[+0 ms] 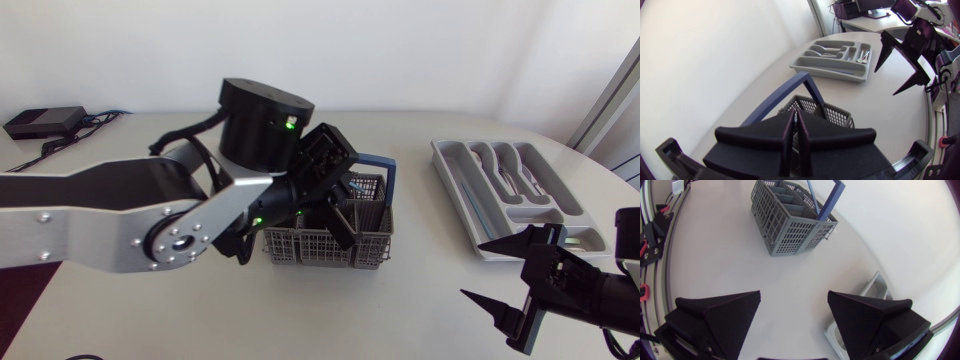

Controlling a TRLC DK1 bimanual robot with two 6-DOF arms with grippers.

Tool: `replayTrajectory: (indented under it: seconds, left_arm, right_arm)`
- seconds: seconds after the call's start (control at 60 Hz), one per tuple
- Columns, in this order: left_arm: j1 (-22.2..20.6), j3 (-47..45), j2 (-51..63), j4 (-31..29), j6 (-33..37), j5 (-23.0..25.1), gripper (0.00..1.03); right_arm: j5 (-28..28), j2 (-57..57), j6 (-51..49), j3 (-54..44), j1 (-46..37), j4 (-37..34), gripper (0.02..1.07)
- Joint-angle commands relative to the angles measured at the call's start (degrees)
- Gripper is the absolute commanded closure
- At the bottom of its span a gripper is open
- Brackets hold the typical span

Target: Sort the cutlery from the basket into the organizer compartments.

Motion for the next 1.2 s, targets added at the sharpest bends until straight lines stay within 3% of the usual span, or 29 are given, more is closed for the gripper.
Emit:
replayTrajectory:
  seconds: [0.0,0.483,0.767,1.183]
  left_arm:
    - [-0.98,-0.77,-4.12,-1.71,1.46,-0.81,1.00]
    - [-2.91,-0.95,-22.57,-18.59,1.55,-1.42,1.00]
    - [-2.74,-0.25,-22.31,-22.81,-1.79,8.16,1.00]
    - [-0.80,5.03,-8.25,-22.72,-5.48,23.71,1.00]
  right_arm:
    - [0.55,-1.31,3.40,-1.23,1.75,-0.39,0.10]
    - [8.37,-13.61,20.45,1.50,18.01,-0.48,0.10]
    - [11.89,-9.22,28.19,6.51,28.21,0.84,0.10]
    - [8.64,1.24,32.32,12.75,35.41,2.51,0.06]
